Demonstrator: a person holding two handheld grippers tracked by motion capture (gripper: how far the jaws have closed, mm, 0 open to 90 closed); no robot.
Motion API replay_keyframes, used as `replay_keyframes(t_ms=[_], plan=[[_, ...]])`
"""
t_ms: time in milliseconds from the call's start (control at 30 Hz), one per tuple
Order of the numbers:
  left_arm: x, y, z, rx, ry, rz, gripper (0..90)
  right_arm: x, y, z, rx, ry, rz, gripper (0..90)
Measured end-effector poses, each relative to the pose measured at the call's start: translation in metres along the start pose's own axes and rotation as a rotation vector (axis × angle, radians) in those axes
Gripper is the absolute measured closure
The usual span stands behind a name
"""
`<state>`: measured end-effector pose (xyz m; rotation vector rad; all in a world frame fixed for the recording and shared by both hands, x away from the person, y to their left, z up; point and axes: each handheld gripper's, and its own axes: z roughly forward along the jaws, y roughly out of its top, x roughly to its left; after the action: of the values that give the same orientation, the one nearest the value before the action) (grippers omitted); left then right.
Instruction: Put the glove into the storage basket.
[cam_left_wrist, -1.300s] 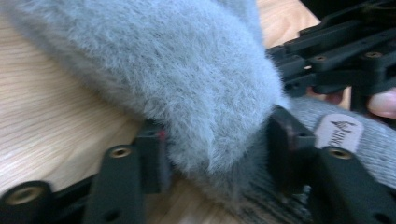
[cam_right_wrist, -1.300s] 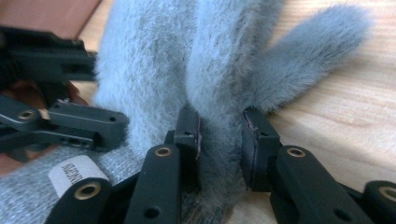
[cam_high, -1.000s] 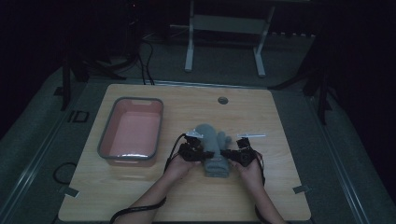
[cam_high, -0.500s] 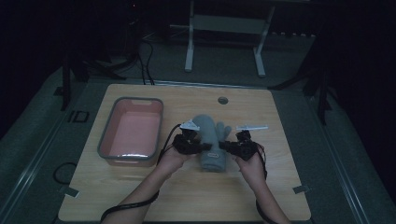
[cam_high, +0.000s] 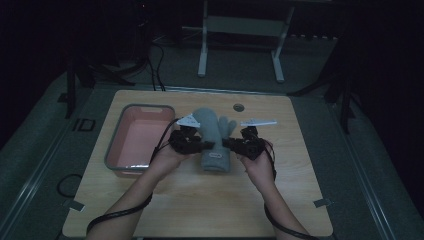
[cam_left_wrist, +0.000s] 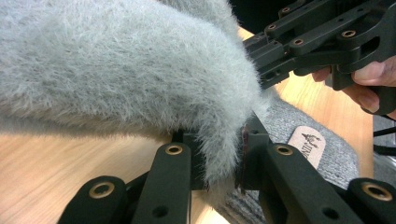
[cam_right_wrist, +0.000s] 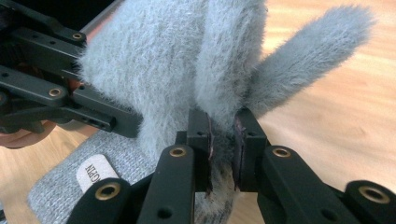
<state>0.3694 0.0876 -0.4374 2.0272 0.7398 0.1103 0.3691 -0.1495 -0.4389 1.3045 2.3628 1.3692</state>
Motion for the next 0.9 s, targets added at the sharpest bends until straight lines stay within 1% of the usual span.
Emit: replay_keyframes(t_ms=[167,267,333,433,467,533,600,733,767,800,900], plan=[[0.013,0.006,-0.027,0.017,0.019,0.009,78.6,0.018,0.018,0.010,-0.006,0.018,-0.015,79.7],[0.022,0.006,-0.044,0.013,0.029,0.000,78.6,0.029,0.029,0.019,-0.014,0.029,-0.025,79.7],[0.029,0.004,-0.054,0.009,0.036,-0.006,78.6,0.038,0.036,0.026,-0.020,0.037,-0.033,79.7],[0.037,0.000,-0.069,0.011,0.061,-0.006,78.6,0.050,0.045,0.039,-0.017,0.049,-0.036,79.7],[0.040,-0.002,-0.073,0.010,0.068,-0.013,78.6,0.054,0.048,0.043,-0.017,0.051,-0.039,79.7],[0.045,-0.006,-0.083,0.008,0.082,-0.018,78.5,0.061,0.052,0.052,-0.010,0.067,-0.041,79.7],[0.050,-0.009,-0.093,0.009,0.096,-0.025,78.6,0.068,0.056,0.060,-0.015,0.084,-0.043,79.7],[0.060,-0.015,-0.113,0.034,0.129,-0.036,78.6,0.083,0.063,0.078,-0.013,0.116,-0.036,79.8],[0.060,-0.015,-0.113,0.034,0.129,-0.036,78.5,0.087,0.064,0.083,-0.016,0.122,-0.038,79.7],[0.064,-0.018,-0.122,0.057,0.148,-0.041,78.5,0.090,0.065,0.087,-0.012,0.127,-0.034,79.7],[0.071,-0.023,-0.135,0.097,0.171,-0.047,78.6,0.101,0.066,0.102,-0.005,0.151,-0.033,79.7]])
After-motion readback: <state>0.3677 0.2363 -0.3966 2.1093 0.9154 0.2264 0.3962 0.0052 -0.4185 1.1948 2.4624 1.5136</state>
